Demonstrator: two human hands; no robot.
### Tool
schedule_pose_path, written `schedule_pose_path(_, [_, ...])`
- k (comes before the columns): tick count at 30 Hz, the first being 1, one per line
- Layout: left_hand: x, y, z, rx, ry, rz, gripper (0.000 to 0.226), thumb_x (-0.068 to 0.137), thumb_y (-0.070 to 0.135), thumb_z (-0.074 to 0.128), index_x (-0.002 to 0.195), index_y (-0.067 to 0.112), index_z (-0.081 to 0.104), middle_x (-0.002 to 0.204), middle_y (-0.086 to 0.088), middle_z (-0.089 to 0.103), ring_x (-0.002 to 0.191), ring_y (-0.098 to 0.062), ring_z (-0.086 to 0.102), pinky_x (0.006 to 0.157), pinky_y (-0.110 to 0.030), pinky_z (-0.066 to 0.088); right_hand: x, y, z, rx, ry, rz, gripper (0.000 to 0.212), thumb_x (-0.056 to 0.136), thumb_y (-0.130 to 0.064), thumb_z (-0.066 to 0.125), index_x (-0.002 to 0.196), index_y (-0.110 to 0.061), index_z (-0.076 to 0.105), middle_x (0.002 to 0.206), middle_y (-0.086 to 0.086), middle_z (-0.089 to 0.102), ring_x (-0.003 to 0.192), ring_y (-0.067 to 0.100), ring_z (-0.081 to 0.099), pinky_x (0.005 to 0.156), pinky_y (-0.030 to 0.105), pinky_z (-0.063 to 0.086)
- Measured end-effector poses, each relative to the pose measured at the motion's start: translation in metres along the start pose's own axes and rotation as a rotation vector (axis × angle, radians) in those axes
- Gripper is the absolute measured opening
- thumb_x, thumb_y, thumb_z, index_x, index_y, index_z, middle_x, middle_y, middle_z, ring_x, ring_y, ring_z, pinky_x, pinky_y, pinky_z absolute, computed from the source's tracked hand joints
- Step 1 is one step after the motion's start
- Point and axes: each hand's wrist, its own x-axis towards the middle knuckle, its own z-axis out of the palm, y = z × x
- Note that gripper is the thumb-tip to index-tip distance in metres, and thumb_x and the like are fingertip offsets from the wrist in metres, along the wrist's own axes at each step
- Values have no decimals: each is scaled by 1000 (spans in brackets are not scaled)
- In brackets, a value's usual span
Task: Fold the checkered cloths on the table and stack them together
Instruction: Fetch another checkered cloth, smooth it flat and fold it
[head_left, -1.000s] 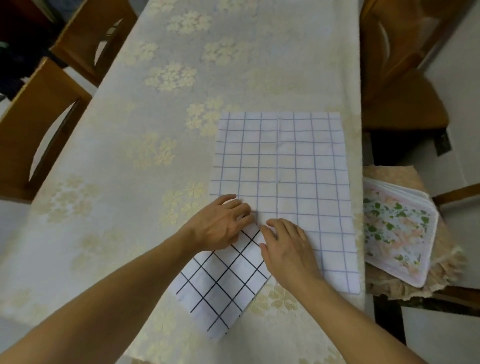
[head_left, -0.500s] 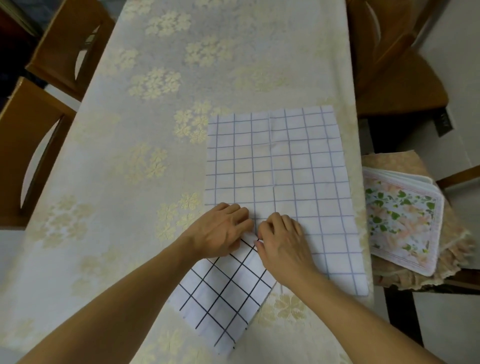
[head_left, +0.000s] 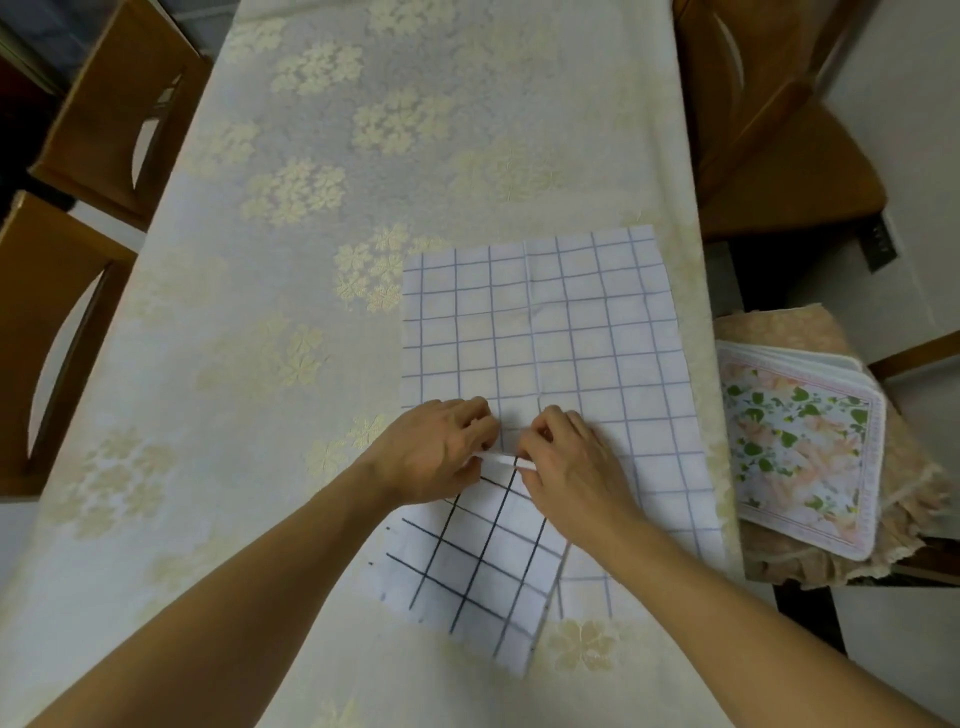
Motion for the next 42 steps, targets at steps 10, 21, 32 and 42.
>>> schedule_pose_path(10, [35,-10,-12,18,22,-142,29,81,-3,66,109,6,69,87,-10,56,72,-28,55,51,-33,42,52,36,-24,41,-149,-23,27,92,-27,65,118,-21,69,132,0,57,124,23,49,99,40,42])
schedule_pose_path(21, [-10,-4,-17,107,168,-102,55,77,-1,78,129,3,61,121,-18,67,102,-33,68,92,-43,54,25,5,-33,-108,-20,-141,45,68,-10,85,112,-14,74,122,10,70,118,32,64,102,51,46])
schedule_pose_path(32, [-82,38,0,121,160,-80,48,89,0,47,136,6,57,134,-14,62,122,-31,61,105,-42,45,-52,-57,-29,-134,-74,-133,61,65,-13,85,124,-16,68,126,3,68,120,26,63,99,41,50])
schedule_pose_path(42, [-133,63,48,48,96,-164,53,90,5,52,143,6,47,147,-18,49,134,-32,50,109,-45,44,-108,-73,14,-167,-216,-192,58,90,-13,50,148,-14,44,155,12,41,146,32,33,120,49,27])
